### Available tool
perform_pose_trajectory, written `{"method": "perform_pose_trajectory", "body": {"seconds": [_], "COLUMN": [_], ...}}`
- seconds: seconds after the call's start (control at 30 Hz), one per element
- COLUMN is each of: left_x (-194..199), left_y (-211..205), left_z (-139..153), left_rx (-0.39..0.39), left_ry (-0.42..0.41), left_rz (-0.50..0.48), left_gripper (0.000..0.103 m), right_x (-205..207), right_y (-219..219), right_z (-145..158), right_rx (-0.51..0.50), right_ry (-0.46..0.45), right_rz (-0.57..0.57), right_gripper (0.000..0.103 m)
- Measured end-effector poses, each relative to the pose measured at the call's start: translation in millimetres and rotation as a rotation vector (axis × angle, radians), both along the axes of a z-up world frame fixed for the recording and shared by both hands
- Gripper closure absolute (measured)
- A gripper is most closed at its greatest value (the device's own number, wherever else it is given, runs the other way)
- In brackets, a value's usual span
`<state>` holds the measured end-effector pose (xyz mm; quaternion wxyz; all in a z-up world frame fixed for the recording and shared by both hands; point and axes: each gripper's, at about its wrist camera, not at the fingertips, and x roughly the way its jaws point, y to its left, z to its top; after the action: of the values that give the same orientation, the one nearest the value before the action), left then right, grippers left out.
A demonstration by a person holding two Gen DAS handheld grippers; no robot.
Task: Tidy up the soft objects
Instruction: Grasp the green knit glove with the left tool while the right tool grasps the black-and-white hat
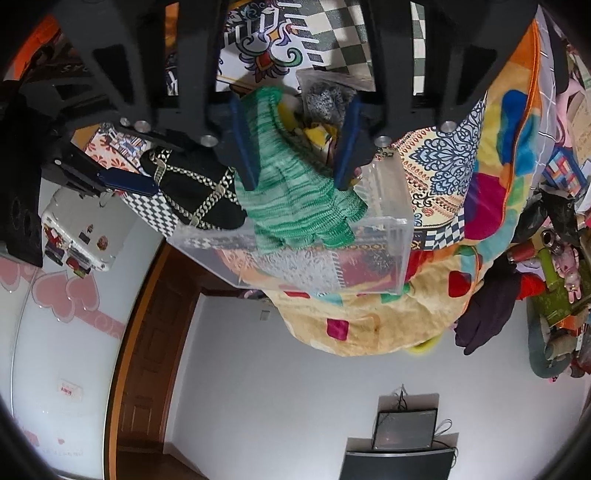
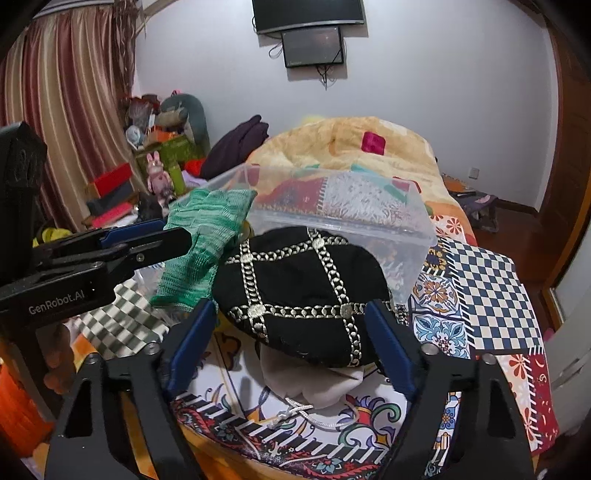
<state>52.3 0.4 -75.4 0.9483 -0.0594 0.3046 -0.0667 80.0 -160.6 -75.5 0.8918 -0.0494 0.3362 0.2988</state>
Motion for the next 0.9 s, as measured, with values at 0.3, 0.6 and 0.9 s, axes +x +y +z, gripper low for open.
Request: {"method": "perform_pose_trajectory", "body": {"seconds": [0.3,0.6,0.9], "left_x": [5.4,-5.4,-20.9], "left_y": [4.7,8.2,8.0], "left_z": [-6.2,8.1,35.9], "left_rx": [-0.014,-0.019,0.012], "left_ry": [0.023,-0.035,-0.15], "left_rz": [-0.01,-0.013,-0.003], "left_gripper": [0.094,0.1,0.101], "right_x": [1.9,-6.4,-10.8], "right_y": [-3.2,-8.3,-22.9], "right_z": [0.1,14.7,40.6], "right_rx": [0.025,0.064,0.143], "right_ry": [0.002,-0.037,-0.1], "right_rz": [-0.004,-0.012,-0.038], "right_gripper": [0.067,0.083,0.087]}}
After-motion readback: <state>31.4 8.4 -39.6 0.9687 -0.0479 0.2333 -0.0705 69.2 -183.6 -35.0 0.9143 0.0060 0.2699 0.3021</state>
